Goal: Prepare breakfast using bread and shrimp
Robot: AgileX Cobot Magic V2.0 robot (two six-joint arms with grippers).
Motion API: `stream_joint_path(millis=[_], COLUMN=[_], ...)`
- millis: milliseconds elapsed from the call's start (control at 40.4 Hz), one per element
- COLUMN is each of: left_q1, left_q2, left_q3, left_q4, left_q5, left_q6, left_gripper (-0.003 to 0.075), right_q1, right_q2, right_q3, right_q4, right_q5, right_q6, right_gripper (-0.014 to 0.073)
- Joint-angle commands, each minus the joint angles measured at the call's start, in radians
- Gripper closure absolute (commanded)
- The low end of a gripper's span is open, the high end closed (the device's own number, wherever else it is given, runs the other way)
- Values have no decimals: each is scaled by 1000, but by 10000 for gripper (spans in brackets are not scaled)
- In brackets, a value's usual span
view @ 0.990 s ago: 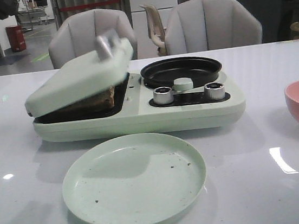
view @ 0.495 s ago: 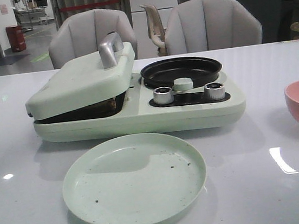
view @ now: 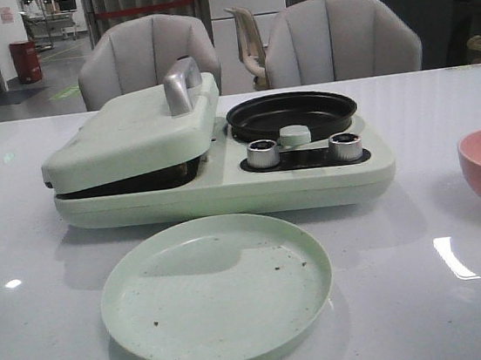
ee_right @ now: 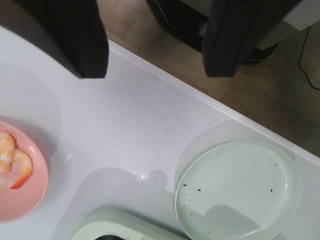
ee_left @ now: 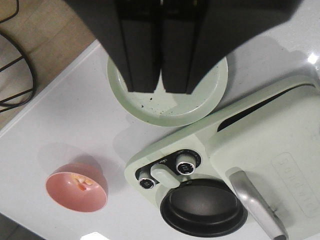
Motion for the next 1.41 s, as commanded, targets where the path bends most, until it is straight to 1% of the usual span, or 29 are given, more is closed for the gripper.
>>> stream_joint_path(millis=[0,594,718,767,817,891,965,1138,1287,1386], left_q1=[-5,-5,-5,-5,-5,-5,-5,-5,-5,-5], left_q2=[-37,2,10,10,10,10,10,10,10,10], left_q3=[-9,-5,-5,-5,-5,-5,-5,-5,-5,-5], left_q4=[-8,-8,-8,-8,-8,-8,-8,-8,-8,-8], left_q5=[-63,-63,-63,-63,-63,-63,-63,-63,-55,-42], left_q6=[3,3,3,3,3,3,3,3,3,3], left_gripper=[608,608,608,608,608,608,608,608,608,608], right_q1=[-6,-6,-7,-9,-20,-58,-117,-311,-476,-548], right_q2=[-3,-3,-3,6,20,57,111,261,414,520], right_q3=[-29,-24,-24,-24,-27,-44,-70,-159,-238,-284], right_q4=[2,14,14,8,-15,-67,-100,-104,-104,-104], right_q5=[-54,-60,-93,-103,-106,-92,-74,-32,-32,-36], right_q6=[0,0,0,6,41,107,125,124,99,57], right_gripper=[76,76,76,76,76,76,76,76,76,76])
